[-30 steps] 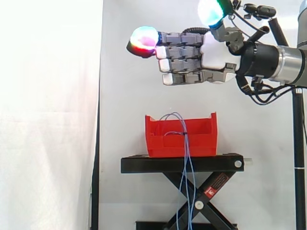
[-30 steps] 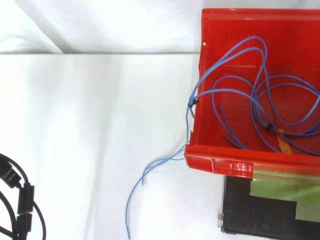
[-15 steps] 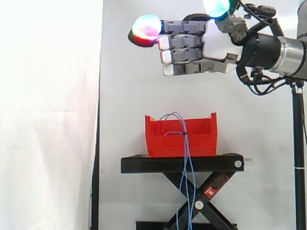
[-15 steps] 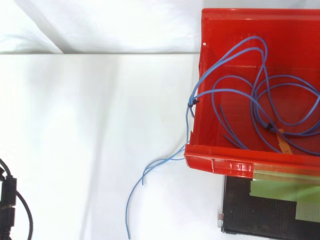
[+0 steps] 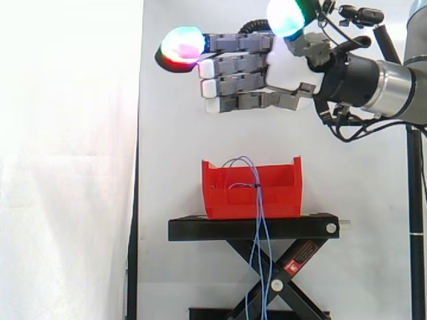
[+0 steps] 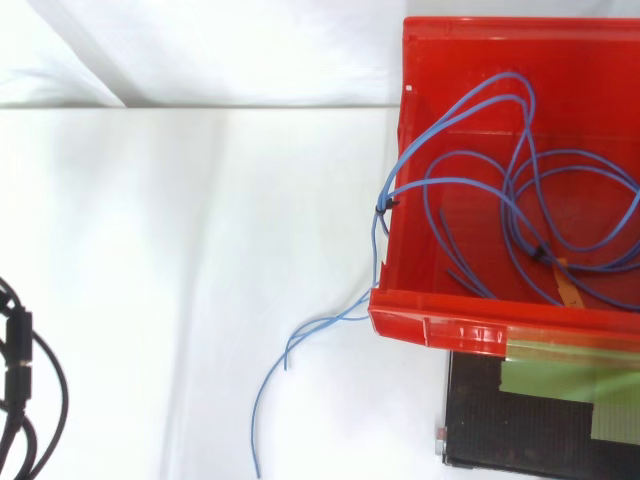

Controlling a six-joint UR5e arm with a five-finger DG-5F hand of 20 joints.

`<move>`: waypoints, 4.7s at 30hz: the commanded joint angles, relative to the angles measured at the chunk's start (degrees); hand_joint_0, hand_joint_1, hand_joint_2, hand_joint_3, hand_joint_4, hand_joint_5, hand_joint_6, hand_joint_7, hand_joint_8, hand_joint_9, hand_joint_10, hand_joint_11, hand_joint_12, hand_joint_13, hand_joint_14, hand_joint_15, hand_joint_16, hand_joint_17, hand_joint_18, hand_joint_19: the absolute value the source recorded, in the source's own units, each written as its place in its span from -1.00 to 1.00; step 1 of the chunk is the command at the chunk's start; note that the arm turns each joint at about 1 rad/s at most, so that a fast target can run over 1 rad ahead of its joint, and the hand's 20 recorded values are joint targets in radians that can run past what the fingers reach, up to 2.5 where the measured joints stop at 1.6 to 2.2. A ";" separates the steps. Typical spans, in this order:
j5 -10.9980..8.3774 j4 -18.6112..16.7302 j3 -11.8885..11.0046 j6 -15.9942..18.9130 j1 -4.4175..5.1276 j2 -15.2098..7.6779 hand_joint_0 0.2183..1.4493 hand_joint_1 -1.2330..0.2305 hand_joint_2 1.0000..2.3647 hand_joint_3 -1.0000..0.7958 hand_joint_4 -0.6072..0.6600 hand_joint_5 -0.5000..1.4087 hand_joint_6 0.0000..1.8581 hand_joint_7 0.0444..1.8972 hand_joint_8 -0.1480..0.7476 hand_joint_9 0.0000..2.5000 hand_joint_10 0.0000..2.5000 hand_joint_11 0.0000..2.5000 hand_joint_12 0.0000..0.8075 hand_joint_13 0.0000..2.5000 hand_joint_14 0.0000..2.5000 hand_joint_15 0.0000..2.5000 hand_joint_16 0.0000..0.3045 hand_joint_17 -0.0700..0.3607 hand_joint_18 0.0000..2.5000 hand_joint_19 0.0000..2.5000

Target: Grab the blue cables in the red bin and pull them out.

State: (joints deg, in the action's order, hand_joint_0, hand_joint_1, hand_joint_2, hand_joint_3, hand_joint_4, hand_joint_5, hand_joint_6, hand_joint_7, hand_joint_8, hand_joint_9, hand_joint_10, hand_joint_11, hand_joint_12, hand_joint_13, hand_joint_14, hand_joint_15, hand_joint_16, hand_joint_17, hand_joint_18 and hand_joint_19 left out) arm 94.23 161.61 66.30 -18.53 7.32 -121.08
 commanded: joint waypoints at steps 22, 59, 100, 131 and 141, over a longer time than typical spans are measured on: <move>-15.12 -8.59 6.21 -6.30 1.12 -5.04 -0.08 -0.46 -1.00 -1.00 0.45 0.24 -0.99 -0.55 -0.04 -0.51 -0.99 -0.64 -0.11 -0.56 -0.98 -0.67 -0.68 -0.17 -0.72 -0.61; -0.27 18.57 -4.69 -68.70 0.33 -5.04 -0.04 -0.58 -1.00 -1.00 0.44 0.32 -0.99 -0.47 -0.05 -0.50 -0.99 -0.62 -0.14 -0.56 -0.99 -0.67 -0.69 -0.19 -0.71 -0.60; -3.43 20.41 -6.98 -122.84 -3.63 -5.04 -0.05 -0.55 -1.00 -1.00 0.45 0.30 -0.99 -0.49 -0.04 -0.51 -0.99 -0.64 -0.13 -0.57 -0.99 -0.67 -0.70 -0.19 -0.71 -0.60; -0.45 25.42 -7.33 -127.15 -10.04 -5.04 -0.04 -0.53 -1.00 -1.00 0.45 0.29 -0.99 -0.50 -0.04 -0.51 -0.99 -0.64 -0.12 -0.58 -0.99 -0.67 -0.70 -0.19 -0.70 -0.59; 1.58 25.60 -5.48 -128.38 -12.15 -5.13 -0.04 -0.53 -1.00 -1.00 0.45 0.29 -0.99 -0.49 -0.04 -0.51 -0.99 -0.64 -0.12 -0.58 -0.99 -0.68 -0.70 -0.19 -0.70 -0.58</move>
State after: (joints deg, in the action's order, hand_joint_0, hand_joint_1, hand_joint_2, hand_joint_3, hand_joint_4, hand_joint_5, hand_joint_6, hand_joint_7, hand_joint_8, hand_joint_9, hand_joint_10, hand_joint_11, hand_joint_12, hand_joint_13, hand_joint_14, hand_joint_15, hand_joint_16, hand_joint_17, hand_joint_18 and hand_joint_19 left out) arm 95.06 187.69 59.80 -146.49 -4.22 -126.18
